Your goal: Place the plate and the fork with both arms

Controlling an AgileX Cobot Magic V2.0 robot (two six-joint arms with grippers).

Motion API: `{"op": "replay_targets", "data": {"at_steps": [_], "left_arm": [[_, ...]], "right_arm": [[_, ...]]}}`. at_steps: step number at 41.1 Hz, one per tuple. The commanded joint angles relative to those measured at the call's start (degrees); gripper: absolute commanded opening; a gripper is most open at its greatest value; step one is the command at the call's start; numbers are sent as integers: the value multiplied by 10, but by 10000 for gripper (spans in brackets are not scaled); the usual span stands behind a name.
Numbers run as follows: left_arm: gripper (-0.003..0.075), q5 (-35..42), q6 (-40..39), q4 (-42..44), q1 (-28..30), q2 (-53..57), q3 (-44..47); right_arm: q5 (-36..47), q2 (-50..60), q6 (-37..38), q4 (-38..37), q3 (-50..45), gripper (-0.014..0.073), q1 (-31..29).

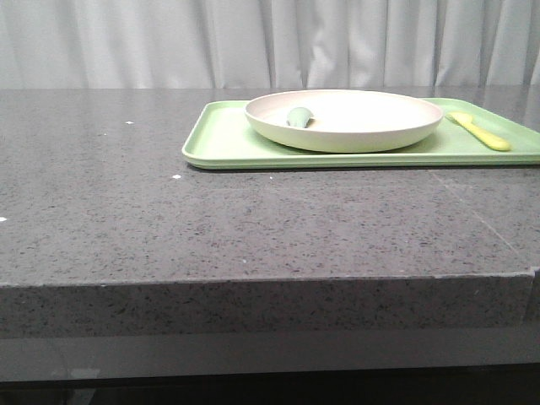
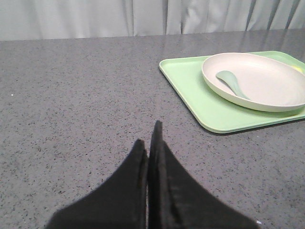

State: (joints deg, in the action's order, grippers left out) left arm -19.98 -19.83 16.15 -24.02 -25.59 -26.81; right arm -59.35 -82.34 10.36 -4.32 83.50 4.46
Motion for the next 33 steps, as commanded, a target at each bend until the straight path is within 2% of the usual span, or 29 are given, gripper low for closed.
{"op": "replay_targets", "data": {"at_steps": [1, 12, 22, 33], "left_arm": [[-18, 45, -1, -1, 1, -1, -16], [-18, 45, -1, -1, 1, -1, -16], [-18, 45, -1, -1, 1, -1, -16], [-18, 45, -1, -1, 1, -1, -16]], "right_arm": [[80, 97, -7, -5, -75, -62, 0], [222, 314, -7, -5, -337, -62, 0], [309, 523, -7, -5, -521, -62, 0], [384, 712, -7, -5, -606, -62, 0]]}}
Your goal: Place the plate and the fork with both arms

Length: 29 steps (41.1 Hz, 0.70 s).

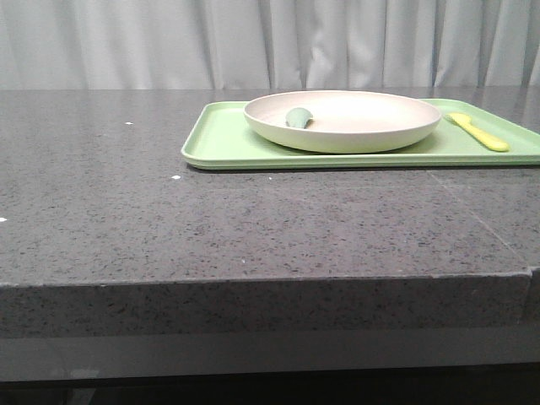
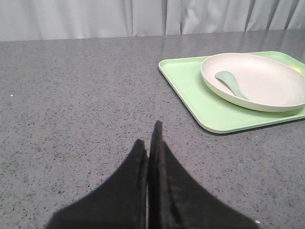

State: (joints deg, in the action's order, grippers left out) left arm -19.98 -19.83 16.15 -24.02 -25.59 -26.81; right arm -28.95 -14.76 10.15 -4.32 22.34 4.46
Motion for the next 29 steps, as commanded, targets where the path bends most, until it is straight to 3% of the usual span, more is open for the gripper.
{"op": "replay_targets", "data": {"at_steps": [1, 29], "left_arm": [[-18, 45, -1, -1, 1, -1, -16], [-18, 45, -1, -1, 1, -1, -16]], "right_arm": [[85, 47, -5, -5, 6, -62, 0], [83, 68, -5, -5, 6, -62, 0]]}}
